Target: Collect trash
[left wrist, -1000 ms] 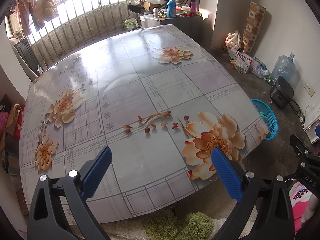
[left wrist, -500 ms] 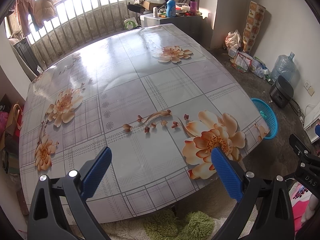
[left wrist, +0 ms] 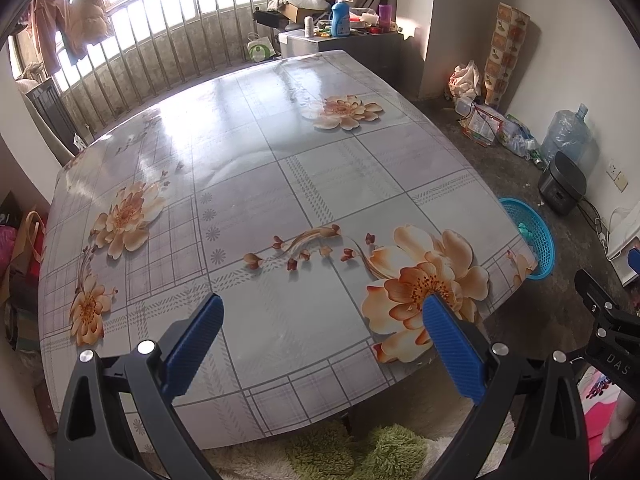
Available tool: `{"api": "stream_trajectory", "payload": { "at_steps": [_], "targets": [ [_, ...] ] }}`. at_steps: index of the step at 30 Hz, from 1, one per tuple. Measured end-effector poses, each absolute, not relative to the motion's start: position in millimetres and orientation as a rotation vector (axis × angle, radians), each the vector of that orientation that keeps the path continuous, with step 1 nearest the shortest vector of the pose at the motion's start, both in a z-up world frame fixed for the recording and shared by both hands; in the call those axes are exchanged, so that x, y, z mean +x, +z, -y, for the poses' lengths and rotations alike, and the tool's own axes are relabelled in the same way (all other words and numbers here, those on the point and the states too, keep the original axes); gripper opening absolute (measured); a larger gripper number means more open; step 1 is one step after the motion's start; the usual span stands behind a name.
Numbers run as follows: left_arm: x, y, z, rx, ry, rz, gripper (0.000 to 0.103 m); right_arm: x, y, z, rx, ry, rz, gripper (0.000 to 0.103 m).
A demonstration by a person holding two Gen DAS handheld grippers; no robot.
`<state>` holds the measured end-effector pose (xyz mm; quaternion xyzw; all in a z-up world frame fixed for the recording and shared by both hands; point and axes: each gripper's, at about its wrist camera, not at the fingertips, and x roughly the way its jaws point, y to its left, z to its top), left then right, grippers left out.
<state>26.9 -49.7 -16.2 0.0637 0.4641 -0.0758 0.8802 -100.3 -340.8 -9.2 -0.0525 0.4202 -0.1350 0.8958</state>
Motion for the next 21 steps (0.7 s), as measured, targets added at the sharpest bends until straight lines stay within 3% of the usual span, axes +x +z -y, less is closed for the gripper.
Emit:
{"api": "stream_trajectory", "payload": {
  "at_steps": [21],
  "targets": [
    [25.3, -17.6, 49.0, 0.133, -0.155, -0.971, 0.098, -102.3, -7.5, 342.5, -0.106, -0.293, -0.869, 0.095]
  ]
}}
